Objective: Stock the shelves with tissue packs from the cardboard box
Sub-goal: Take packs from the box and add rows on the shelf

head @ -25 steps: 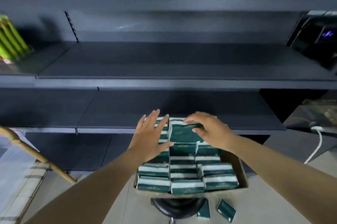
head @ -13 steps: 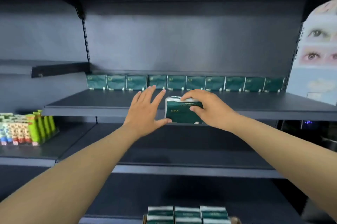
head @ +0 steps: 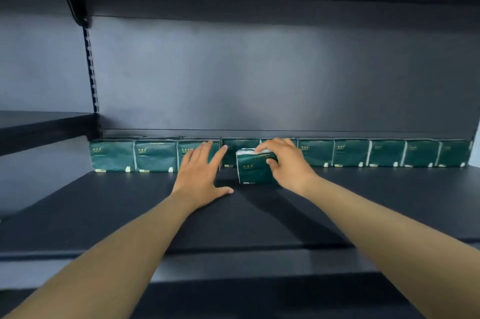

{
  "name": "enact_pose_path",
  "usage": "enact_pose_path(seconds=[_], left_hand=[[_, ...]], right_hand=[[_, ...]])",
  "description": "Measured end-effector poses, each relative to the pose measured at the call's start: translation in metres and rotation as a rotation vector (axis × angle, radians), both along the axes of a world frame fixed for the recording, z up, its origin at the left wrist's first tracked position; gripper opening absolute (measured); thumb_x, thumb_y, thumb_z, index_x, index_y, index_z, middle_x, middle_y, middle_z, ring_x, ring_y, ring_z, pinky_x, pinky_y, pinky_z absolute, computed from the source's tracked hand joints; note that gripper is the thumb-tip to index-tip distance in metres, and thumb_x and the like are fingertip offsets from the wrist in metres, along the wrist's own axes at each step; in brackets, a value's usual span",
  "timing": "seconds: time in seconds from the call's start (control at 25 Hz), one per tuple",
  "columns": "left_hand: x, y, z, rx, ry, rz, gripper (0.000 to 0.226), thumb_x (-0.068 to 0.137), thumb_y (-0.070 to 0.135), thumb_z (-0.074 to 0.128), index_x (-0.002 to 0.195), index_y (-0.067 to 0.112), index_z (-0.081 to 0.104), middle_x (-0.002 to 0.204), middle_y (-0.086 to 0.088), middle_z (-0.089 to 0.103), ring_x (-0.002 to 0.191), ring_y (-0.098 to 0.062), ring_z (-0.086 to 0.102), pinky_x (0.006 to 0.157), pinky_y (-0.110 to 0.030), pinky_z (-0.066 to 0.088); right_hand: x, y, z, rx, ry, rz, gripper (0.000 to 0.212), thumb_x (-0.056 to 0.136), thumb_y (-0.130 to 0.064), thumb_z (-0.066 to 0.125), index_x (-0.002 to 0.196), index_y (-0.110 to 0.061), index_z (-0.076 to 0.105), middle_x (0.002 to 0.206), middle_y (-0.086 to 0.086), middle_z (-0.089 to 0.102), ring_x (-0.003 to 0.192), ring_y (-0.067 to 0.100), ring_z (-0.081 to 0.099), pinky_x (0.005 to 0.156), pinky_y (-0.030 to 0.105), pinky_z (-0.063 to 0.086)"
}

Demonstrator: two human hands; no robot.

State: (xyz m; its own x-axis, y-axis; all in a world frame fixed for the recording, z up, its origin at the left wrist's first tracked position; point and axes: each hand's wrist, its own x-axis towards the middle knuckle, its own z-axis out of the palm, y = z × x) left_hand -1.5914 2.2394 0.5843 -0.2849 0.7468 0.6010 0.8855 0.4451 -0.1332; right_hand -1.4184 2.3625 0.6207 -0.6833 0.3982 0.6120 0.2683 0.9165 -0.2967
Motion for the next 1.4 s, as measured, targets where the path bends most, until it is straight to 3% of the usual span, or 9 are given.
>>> enact_pose_path(seconds=[0.16, 0.28, 0.36, 0.56, 0.8, 1.0, 1.12, 1.24, 1.4], left_hand=[[-0.056, 0.049, -0.009, 0.047, 0.005, -0.001, 0.099, 0.078, 0.075, 0.047, 0.151, 0.028, 0.0, 0.158, -0.006, 0.004, 0.146, -0.023, -0.003, 0.116, -0.042, -0.006], [-0.078, 0.071, -0.013, 0.058, -0.011, 0.017, 0.101, 0.076, 0.08, 0.041, 0.151, 0.027, -0.001, 0.158, -0.006, 0.004, 0.146, -0.024, -0.004, 0.114, -0.045, -0.011], [-0.084, 0.08, -0.015, 0.06, -0.007, 0.025, 0.103, 0.075, 0.08, 0.042, 0.151, 0.026, -0.001, 0.156, -0.009, 0.011, 0.145, -0.026, 0.001, 0.114, -0.046, -0.01], [-0.089, 0.092, -0.016, 0.098, 0.094, 0.018, 0.105, 0.074, 0.078, 0.047, 0.151, 0.023, 0.0, 0.144, -0.009, 0.029, 0.139, -0.027, 0.02, 0.115, -0.045, -0.003], [-0.086, 0.088, -0.016, 0.104, 0.12, 0.007, 0.103, 0.076, 0.078, 0.045, 0.152, 0.022, 0.004, 0.146, -0.012, 0.03, 0.14, -0.028, 0.02, 0.115, -0.046, -0.003], [-0.07, 0.06, -0.013, 0.15, 0.182, -0.113, 0.092, 0.071, 0.07, 0.056, 0.143, 0.016, 0.039, 0.133, -0.019, 0.049, 0.127, -0.033, 0.043, 0.111, -0.048, 0.014], [-0.041, 0.026, -0.017, 0.157, 0.178, -0.14, 0.084, 0.077, 0.071, 0.048, 0.141, 0.016, 0.042, 0.134, -0.019, 0.048, 0.127, -0.033, 0.042, 0.109, -0.05, 0.024], [0.011, -0.011, -0.017, 0.101, 0.193, -0.163, 0.081, 0.079, 0.069, 0.035, 0.14, 0.016, 0.043, 0.136, -0.02, 0.047, 0.126, -0.035, 0.043, 0.108, -0.049, 0.026], [0.106, -0.053, -0.024, 0.224, -0.032, -0.153, 0.077, 0.08, 0.064, 0.041, 0.138, 0.014, 0.045, 0.141, -0.021, 0.039, 0.13, -0.037, 0.037, 0.106, -0.051, 0.03]], right_hand=[[-0.072, 0.044, -0.015, 0.005, 0.009, -0.059, 0.036, 0.091, -0.002, 0.048, 0.118, -0.024, 0.057, 0.125, -0.004, 0.052, 0.126, 0.015, 0.033, 0.11, 0.035, 0.022], [-0.104, 0.07, -0.033, 0.144, -0.178, -0.106, 0.054, 0.091, -0.022, 0.055, 0.141, -0.028, 0.034, 0.15, -0.001, 0.024, 0.141, 0.019, 0.009, 0.115, 0.044, 0.01], [-0.113, 0.078, -0.043, 0.162, -0.221, -0.145, 0.068, 0.089, -0.032, 0.058, 0.146, -0.03, 0.019, 0.154, -0.002, 0.011, 0.143, 0.018, -0.002, 0.115, 0.05, 0.009], [-0.121, 0.082, -0.047, 0.245, -0.168, -0.151, 0.072, 0.087, -0.037, 0.059, 0.146, -0.029, 0.019, 0.153, -0.002, 0.015, 0.141, 0.018, 0.002, 0.113, 0.046, 0.011], [-0.111, 0.074, -0.044, 0.217, -0.182, -0.156, 0.079, 0.087, -0.043, 0.057, 0.149, -0.032, 0.009, 0.157, -0.003, 0.003, 0.143, 0.017, -0.002, 0.112, 0.051, 0.013], [-0.055, 0.05, -0.035, 0.19, -0.118, -0.269, 0.075, 0.088, -0.041, 0.056, 0.148, -0.028, 0.012, 0.156, 0.001, 0.005, 0.143, 0.019, 0.0, 0.112, 0.049, 0.019], [0.008, 0.027, -0.034, 0.106, -0.009, -0.29, 0.067, 0.089, -0.041, 0.054, 0.146, -0.026, 0.021, 0.155, -0.002, 0.009, 0.143, 0.018, 0.001, 0.112, 0.047, 0.017], [0.087, 0.008, -0.04, 0.153, -0.018, -0.287, 0.061, 0.09, -0.04, 0.053, 0.143, -0.025, 0.028, 0.153, 0.0, 0.016, 0.142, 0.018, 0.006, 0.113, 0.045, 0.017], [0.196, -0.016, -0.064, 0.196, -0.049, -0.237, 0.056, 0.09, -0.037, 0.055, 0.14, -0.022, 0.035, 0.151, 0.002, 0.024, 0.14, 0.02, 0.013, 0.112, 0.043, 0.02]])
